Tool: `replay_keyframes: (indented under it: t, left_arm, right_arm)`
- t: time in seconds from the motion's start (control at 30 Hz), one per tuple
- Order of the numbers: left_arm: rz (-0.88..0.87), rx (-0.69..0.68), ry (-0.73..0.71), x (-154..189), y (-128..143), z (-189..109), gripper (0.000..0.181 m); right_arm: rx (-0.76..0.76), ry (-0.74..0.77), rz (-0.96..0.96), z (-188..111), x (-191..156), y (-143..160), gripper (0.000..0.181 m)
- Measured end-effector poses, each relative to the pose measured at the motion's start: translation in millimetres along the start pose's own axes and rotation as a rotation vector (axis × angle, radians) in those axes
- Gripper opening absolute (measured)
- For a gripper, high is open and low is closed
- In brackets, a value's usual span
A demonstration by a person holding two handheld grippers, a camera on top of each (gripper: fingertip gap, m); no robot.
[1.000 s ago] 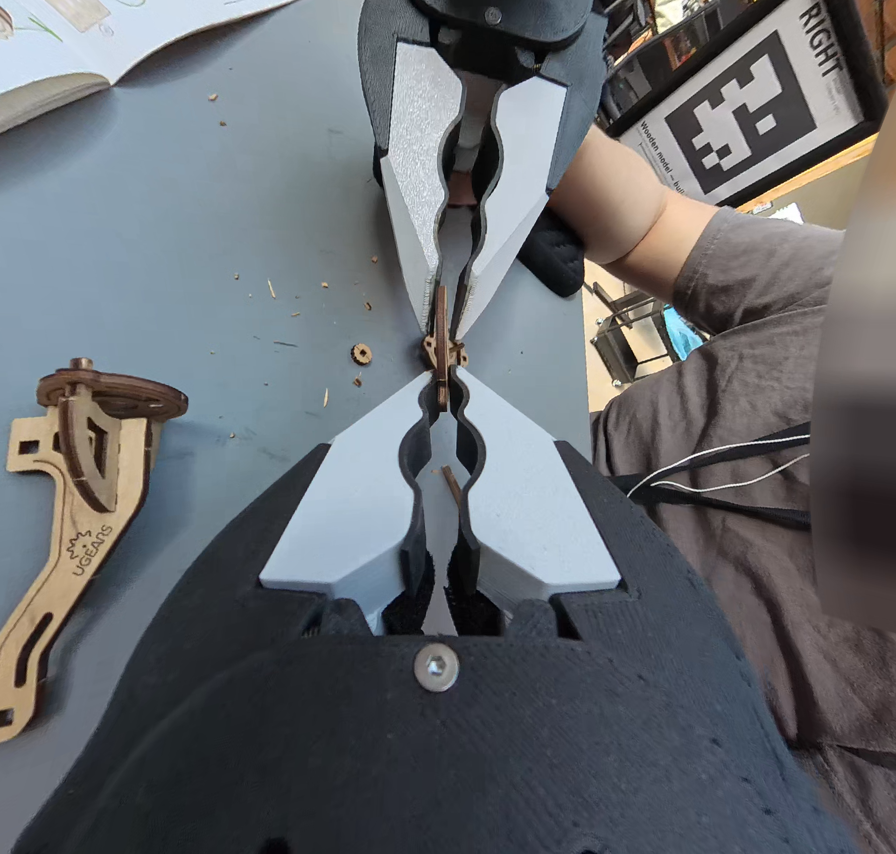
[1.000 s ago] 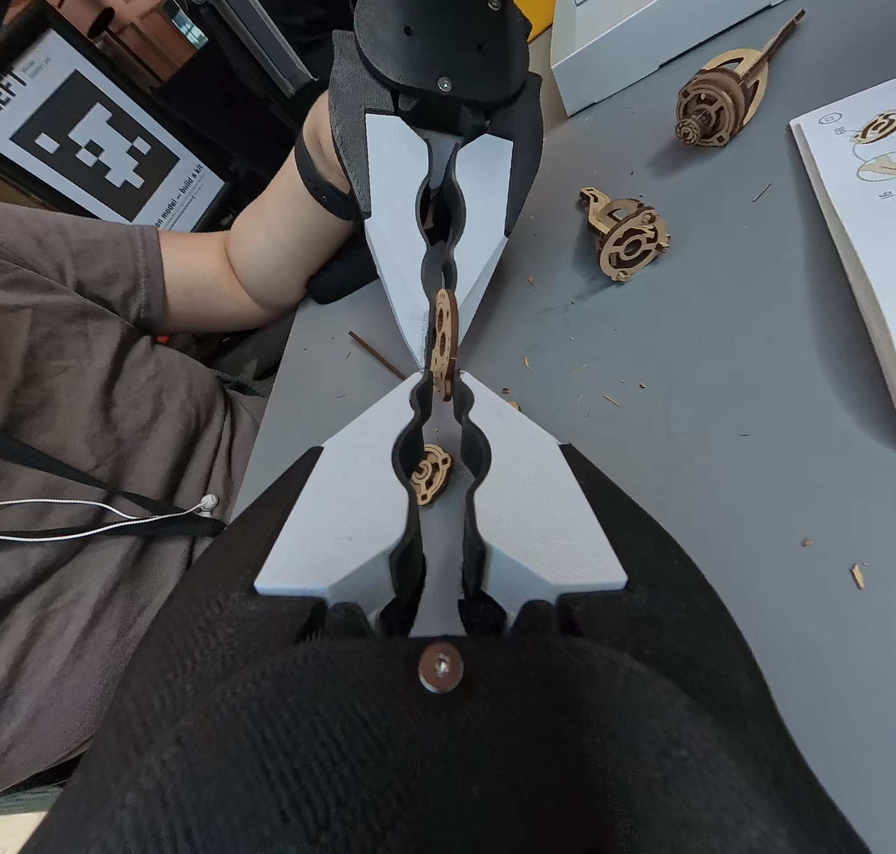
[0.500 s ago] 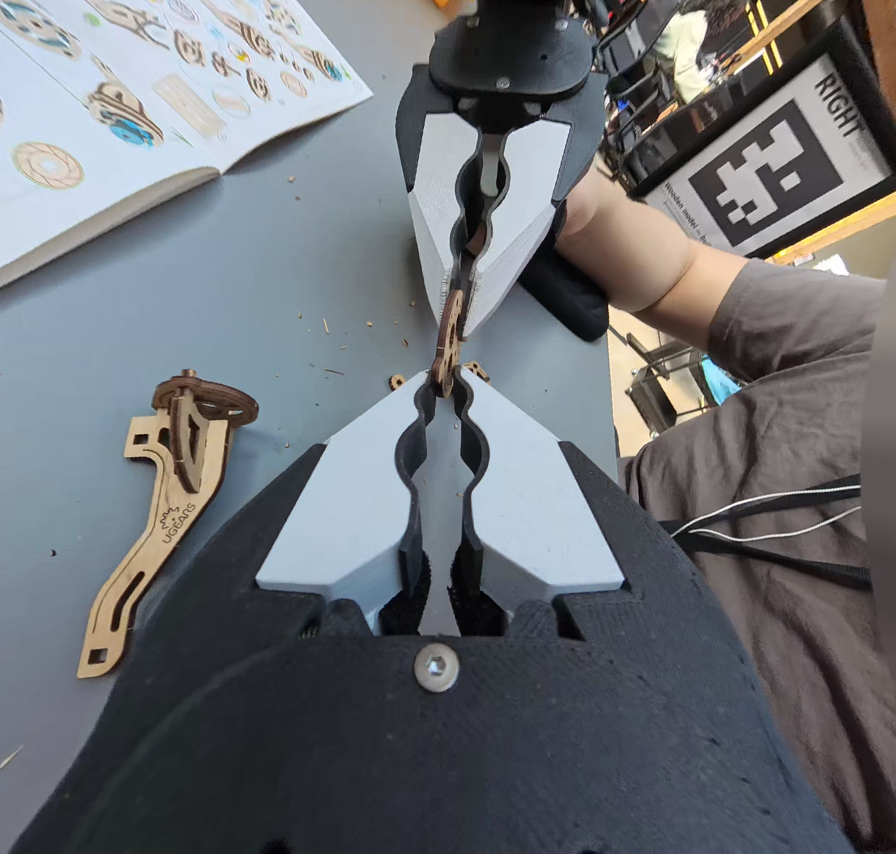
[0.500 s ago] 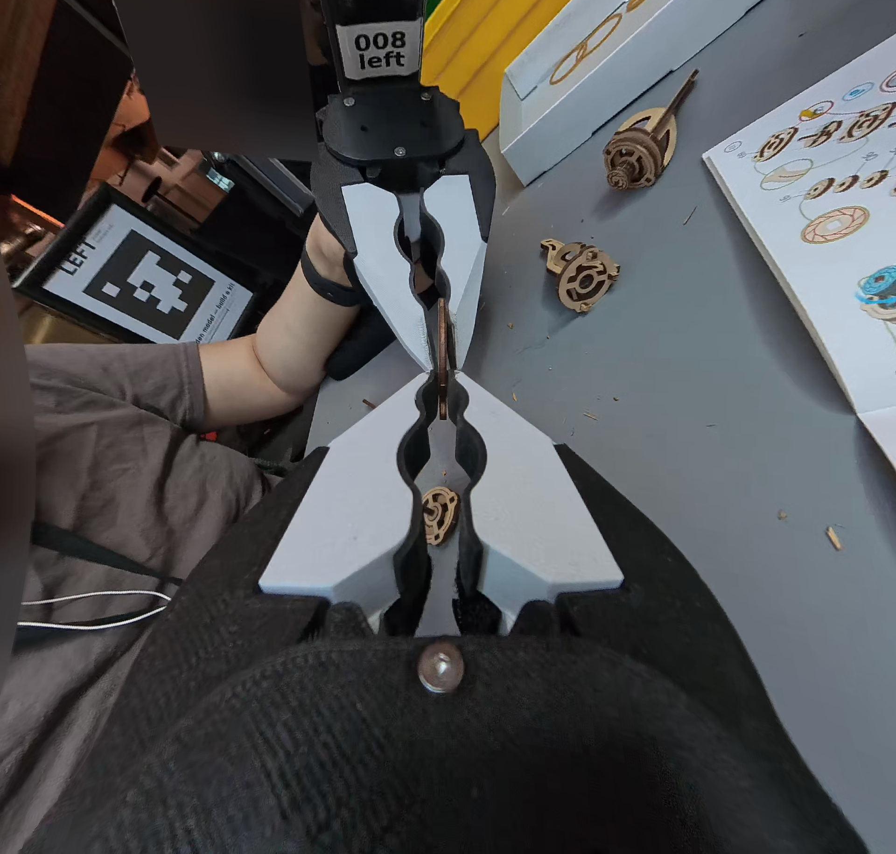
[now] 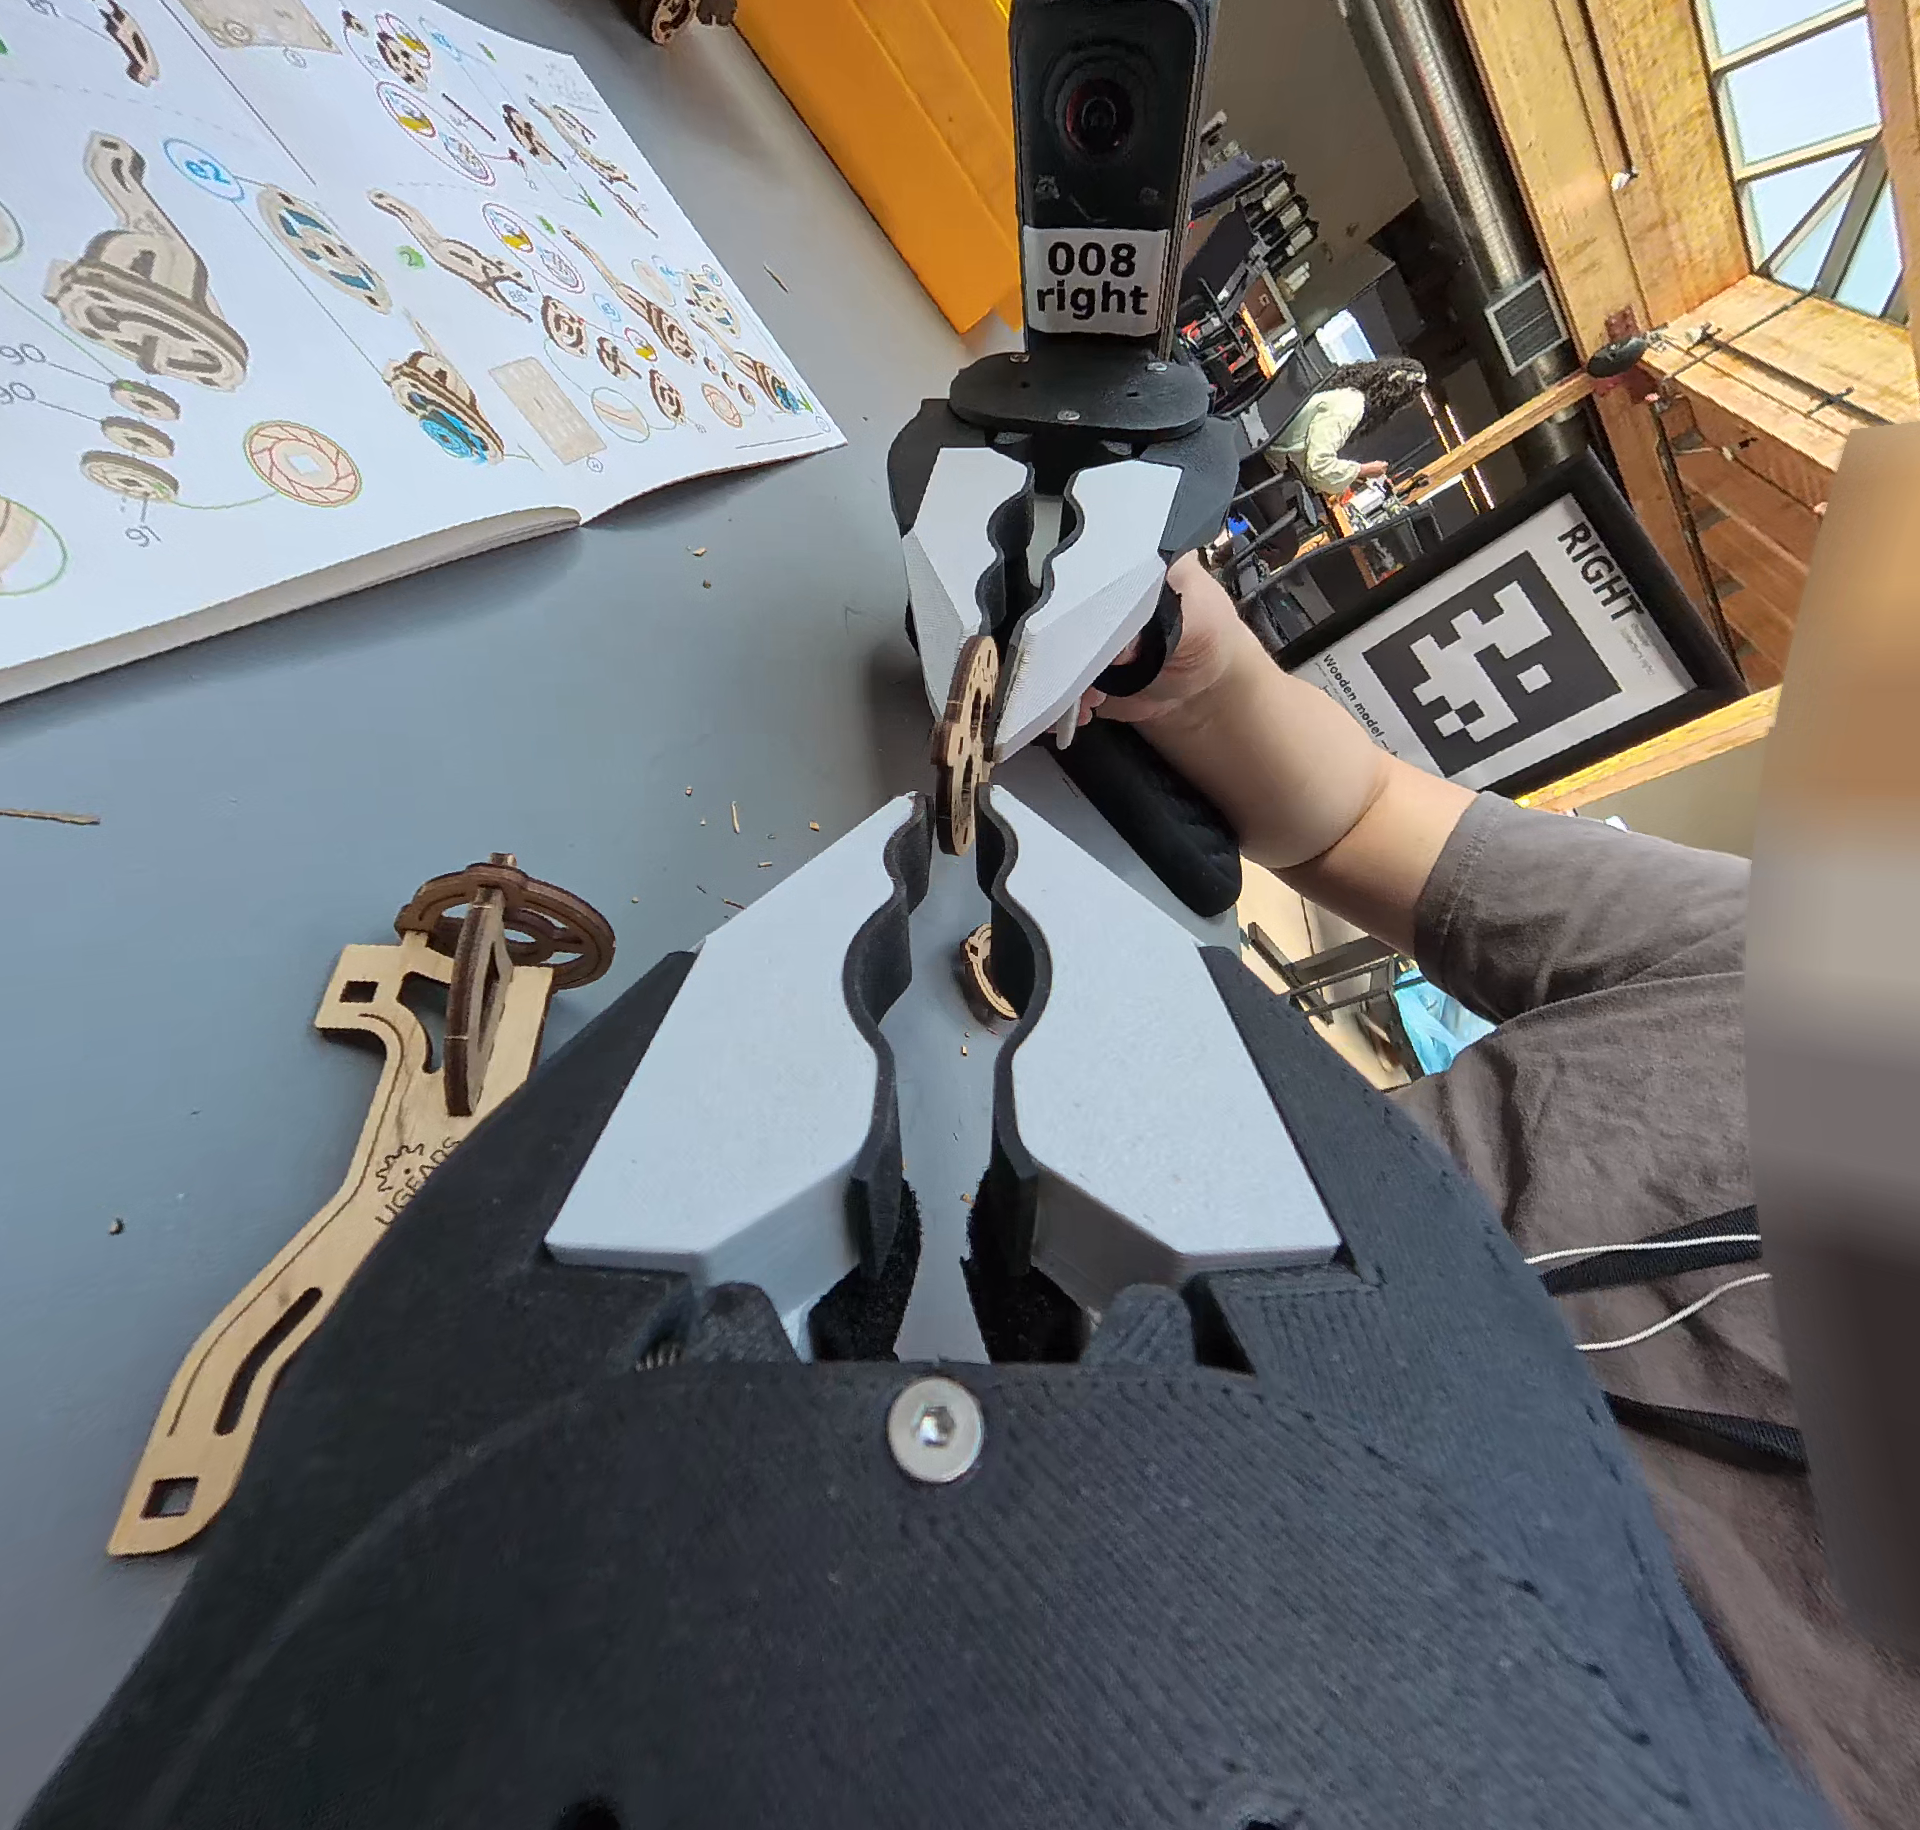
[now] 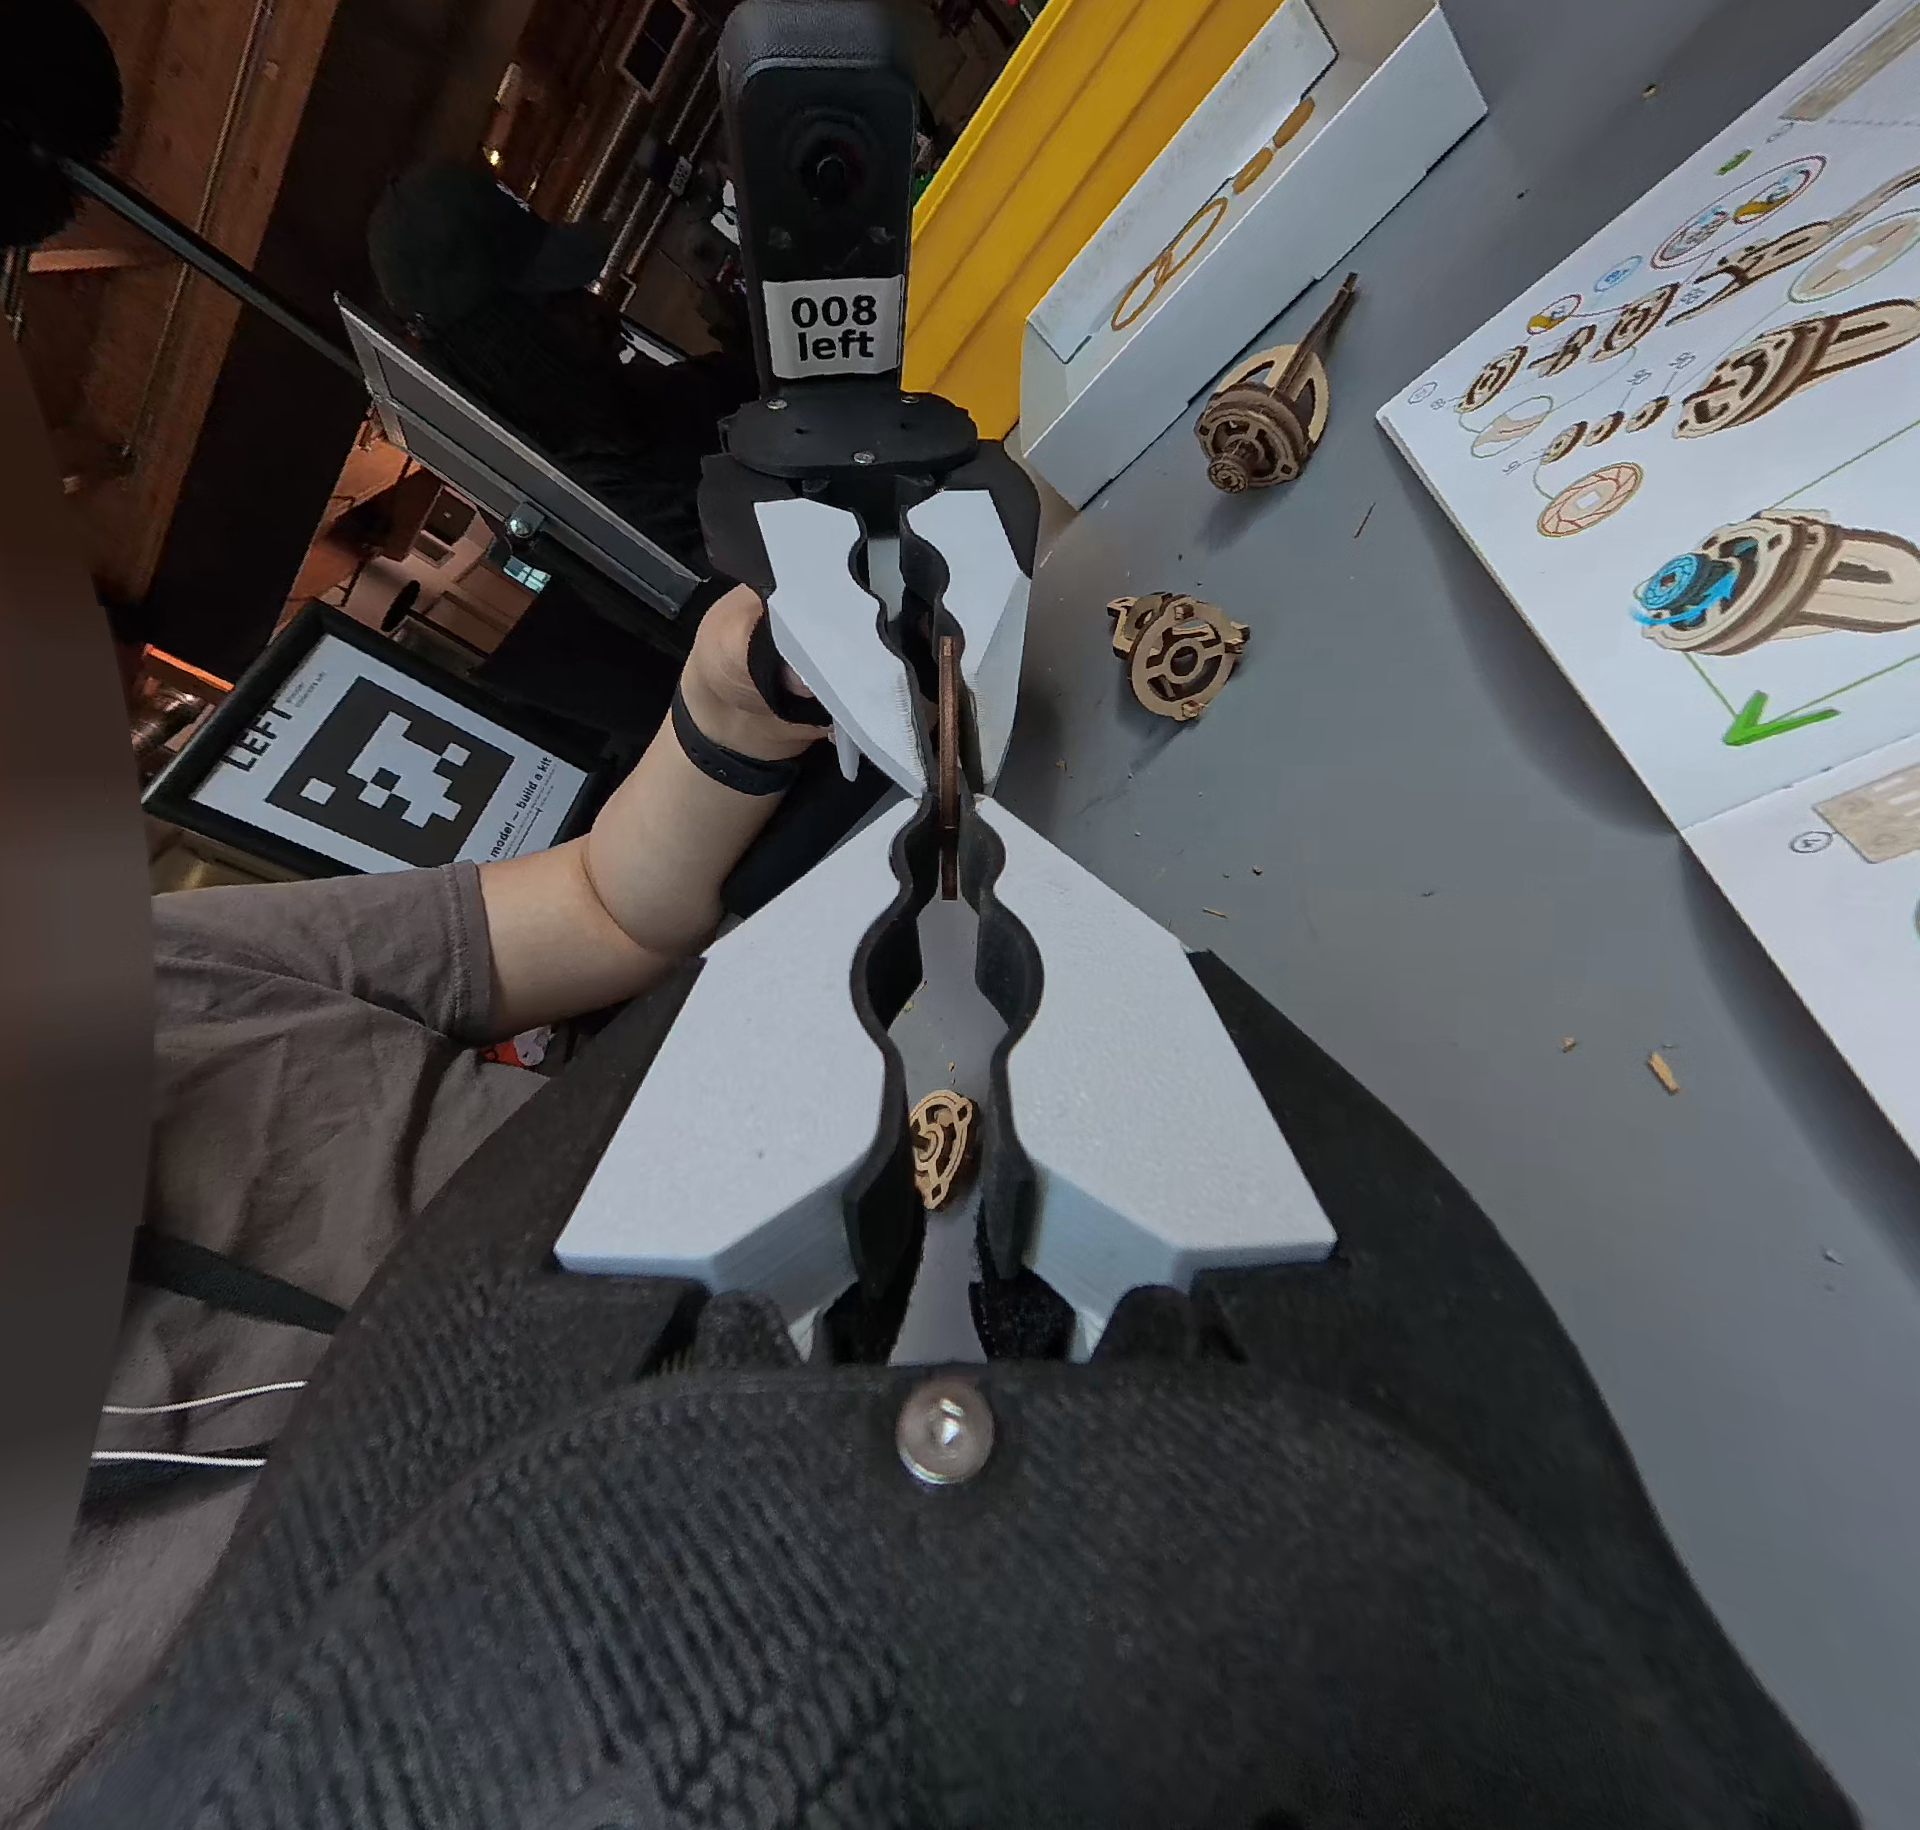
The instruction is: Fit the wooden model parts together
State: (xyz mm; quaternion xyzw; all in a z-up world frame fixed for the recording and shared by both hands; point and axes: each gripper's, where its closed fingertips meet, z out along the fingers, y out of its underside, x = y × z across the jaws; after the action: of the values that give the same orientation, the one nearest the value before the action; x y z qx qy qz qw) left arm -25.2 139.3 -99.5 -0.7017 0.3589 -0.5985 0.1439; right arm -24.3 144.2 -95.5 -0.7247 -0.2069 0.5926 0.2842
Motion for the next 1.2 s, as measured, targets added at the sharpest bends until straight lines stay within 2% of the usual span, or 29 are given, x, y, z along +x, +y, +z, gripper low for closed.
replay_keyframes:
  t: [0.2, 0.3, 0.4, 0.47, 0.53, 0.7, 1.2]
  left_arm:
    - [-0.023, -0.017, 0.038, 3.9, 3.7, 3.3, 0.002]
    - [-0.030, -0.061, 0.055, 7.3, 9.7, 4.1, 0.000]
    - [-0.002, -0.125, 0.001, 0.4, 19.5, 6.7, 0.000]
    - [0.008, -0.164, -0.013, -2.0, 26.1, 8.9, 0.000]
    - [0.026, -0.183, -0.028, -3.9, 29.1, 9.9, 0.002]
    - [0.022, -0.113, -0.013, -1.6, 17.3, 6.4, 0.002]
    - [0.028, -0.090, 0.027, 4.6, 14.1, 8.1, 0.001]
  right_arm:
    - [0.003, -0.005, 0.006, -0.9, -2.1, -0.2, 0.001]
    - [-0.045, -0.016, -0.030, 0.1, -3.6, 5.4, 0.003]
    - [-0.136, 0.048, -0.120, 4.1, 2.2, 17.1, 0.016]
    - [-0.182, 0.078, -0.145, 7.0, 6.6, 24.7, 0.012]
    - [-0.219, 0.062, -0.137, 6.4, 6.0, 30.2, 0.001]
    - [-0.142, 0.003, -0.047, 0.9, 3.0, 19.0, 0.001]
    - [-0.137, -0.065, 0.013, -2.1, -2.6, 18.9, 0.000]
